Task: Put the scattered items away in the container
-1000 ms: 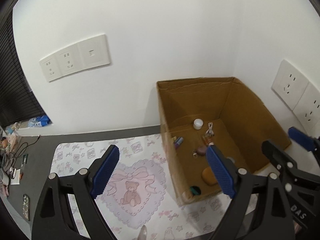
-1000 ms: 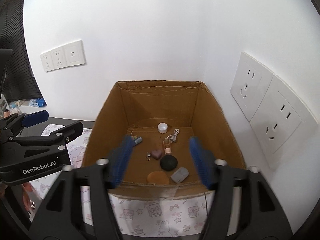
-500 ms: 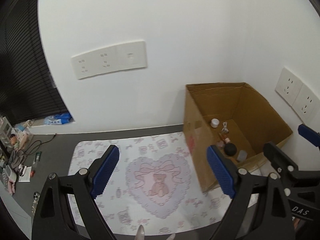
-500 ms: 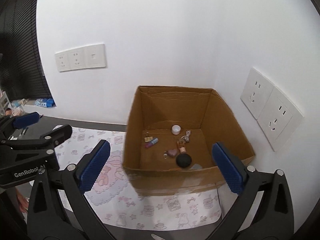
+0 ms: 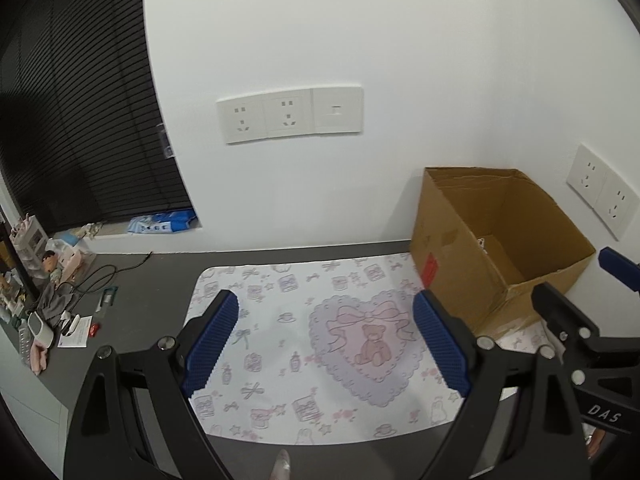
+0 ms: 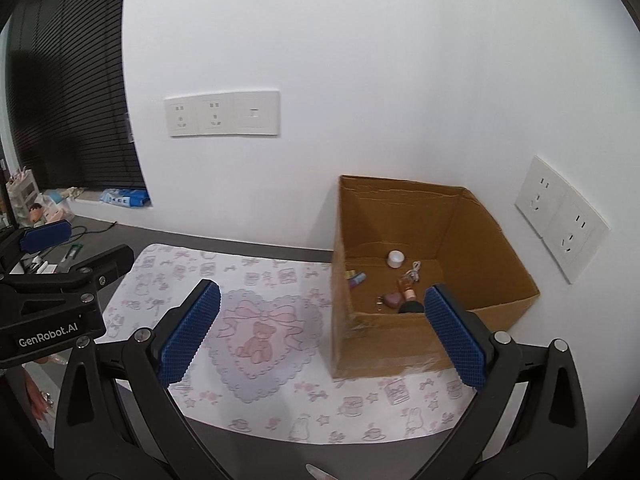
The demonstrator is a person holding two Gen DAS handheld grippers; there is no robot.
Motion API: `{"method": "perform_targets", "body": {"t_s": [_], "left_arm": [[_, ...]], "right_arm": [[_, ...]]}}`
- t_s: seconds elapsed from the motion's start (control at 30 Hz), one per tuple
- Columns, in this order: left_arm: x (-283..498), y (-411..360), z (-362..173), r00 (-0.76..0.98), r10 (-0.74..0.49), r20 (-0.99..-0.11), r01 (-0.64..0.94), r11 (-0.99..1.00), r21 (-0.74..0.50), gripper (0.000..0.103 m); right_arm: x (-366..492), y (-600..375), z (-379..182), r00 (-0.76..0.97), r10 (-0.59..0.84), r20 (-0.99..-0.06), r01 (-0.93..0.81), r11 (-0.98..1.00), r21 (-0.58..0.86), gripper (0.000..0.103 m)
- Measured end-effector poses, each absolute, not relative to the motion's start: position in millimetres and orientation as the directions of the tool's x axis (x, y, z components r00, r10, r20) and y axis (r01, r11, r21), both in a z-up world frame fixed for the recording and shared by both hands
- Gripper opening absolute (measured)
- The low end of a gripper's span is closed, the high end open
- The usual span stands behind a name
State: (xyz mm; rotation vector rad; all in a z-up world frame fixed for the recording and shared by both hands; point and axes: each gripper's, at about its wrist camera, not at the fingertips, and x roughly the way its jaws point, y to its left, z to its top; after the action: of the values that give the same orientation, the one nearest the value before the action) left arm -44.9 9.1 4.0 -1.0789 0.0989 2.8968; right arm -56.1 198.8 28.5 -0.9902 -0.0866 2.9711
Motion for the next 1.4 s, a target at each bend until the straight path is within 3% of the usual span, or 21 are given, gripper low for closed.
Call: {"method": "perform_targets", "body": {"t_s": [0.47, 1.4], "left_arm": [[-27.6, -24.5, 7.2, -0.754, 0.01, -0.657, -0.039, -0.999, 0.029, 0.088], [-19.9, 48.9, 10.3, -0.761, 0.078, -0.645, -0.053, -0.997, -0.058, 0.088]], "right_arm": [[-38.5, 156.3, 32.3, -0.809, 0.002, -0.588, 0.037, -0.998, -0.054, 0.103], [-37.4, 229.8, 46.0, -0.824, 0.002, -0.567, 0.071, -0.992, -0.107, 0.103]]}}
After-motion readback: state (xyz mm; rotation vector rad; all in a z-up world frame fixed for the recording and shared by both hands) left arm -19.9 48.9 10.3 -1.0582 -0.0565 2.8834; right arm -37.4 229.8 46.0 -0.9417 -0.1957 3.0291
